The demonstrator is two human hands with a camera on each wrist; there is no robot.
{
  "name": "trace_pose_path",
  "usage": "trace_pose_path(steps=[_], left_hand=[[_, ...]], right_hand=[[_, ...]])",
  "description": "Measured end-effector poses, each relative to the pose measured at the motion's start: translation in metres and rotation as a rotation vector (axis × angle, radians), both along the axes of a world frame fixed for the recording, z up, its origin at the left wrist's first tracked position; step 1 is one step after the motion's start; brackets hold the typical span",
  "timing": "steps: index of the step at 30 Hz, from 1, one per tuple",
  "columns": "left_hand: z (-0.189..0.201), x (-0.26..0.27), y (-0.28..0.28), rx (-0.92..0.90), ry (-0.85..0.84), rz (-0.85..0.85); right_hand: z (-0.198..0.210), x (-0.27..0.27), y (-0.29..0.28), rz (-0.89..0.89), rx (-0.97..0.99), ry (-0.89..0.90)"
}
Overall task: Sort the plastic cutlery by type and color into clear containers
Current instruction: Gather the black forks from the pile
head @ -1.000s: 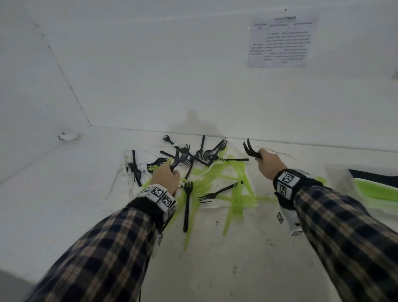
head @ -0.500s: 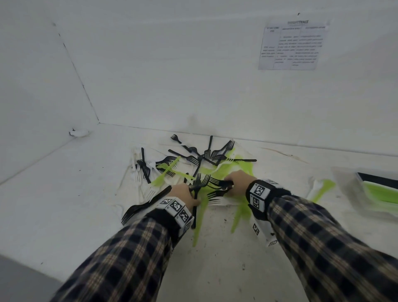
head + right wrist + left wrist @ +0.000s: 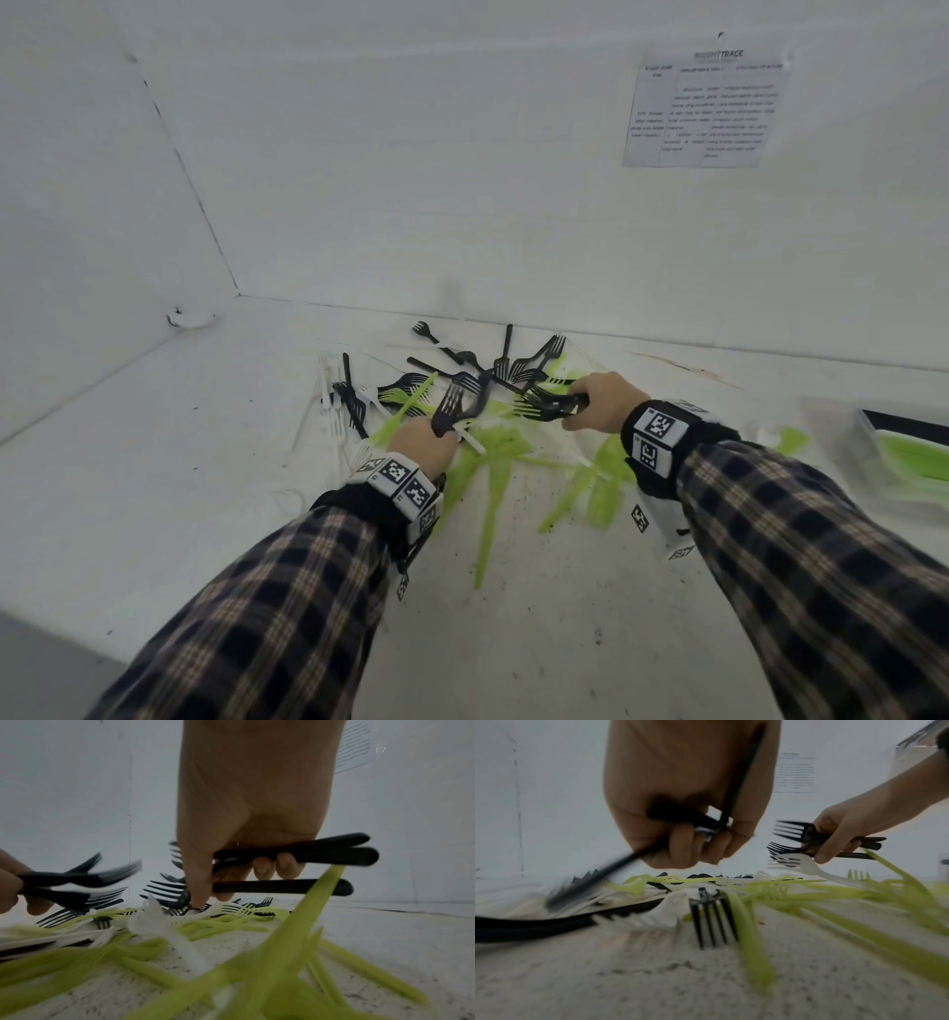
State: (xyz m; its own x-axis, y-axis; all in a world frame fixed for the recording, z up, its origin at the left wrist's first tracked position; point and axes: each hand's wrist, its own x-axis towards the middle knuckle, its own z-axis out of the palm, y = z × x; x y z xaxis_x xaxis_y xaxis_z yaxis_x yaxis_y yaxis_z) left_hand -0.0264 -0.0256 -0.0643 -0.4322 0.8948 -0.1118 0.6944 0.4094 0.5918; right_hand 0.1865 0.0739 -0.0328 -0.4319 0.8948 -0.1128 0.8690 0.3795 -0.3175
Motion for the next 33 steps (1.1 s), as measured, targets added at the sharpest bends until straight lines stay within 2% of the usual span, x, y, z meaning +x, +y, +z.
trace_pose_path(steps=[3, 5, 10, 15, 20, 24, 27, 30, 33], left_hand=[[-0.003, -0.005, 0.002, 0.128, -0.099, 0.096], [-0.004, -0.008, 0.002, 0.149, -0.115, 0.134], [-0.004, -0.013, 0.005, -0.01, 0.06, 0.044], [-0.012, -0.014, 0.008, -0.209, 0.182, -0.04], [-0.007, -0.017, 0.01, -0.207, 0.227, -0.069], [-0.002, -0.02, 0.011, -0.245, 0.239, -0.121], [-0.002, -0.019, 0.01, -0.247, 0.268, -0.152], [-0.004, -0.017, 0.006, -0.25, 0.219, -0.13], [-0.003, -0.018, 0.004, -0.201, 0.146, -0.066]], right_hand=[[-0.002, -0.002, 0.001, -0.055, -0.008, 0.05], [-0.003, -0.005, 0.001, -0.075, -0.022, 0.076], [-0.002, -0.015, 0.001, -0.155, -0.012, 0.258], [0.0, -0.02, -0.001, -0.125, 0.048, 0.395], [-0.002, -0.025, 0.001, -0.111, 0.059, 0.357], [-0.006, -0.03, -0.001, -0.1, 0.001, 0.452], [-0.007, -0.035, -0.006, -0.069, 0.064, 0.42], [-0.007, -0.04, -0.009, -0.054, 0.084, 0.386], [-0.006, -0.043, -0.015, 0.019, 0.049, 0.425]])
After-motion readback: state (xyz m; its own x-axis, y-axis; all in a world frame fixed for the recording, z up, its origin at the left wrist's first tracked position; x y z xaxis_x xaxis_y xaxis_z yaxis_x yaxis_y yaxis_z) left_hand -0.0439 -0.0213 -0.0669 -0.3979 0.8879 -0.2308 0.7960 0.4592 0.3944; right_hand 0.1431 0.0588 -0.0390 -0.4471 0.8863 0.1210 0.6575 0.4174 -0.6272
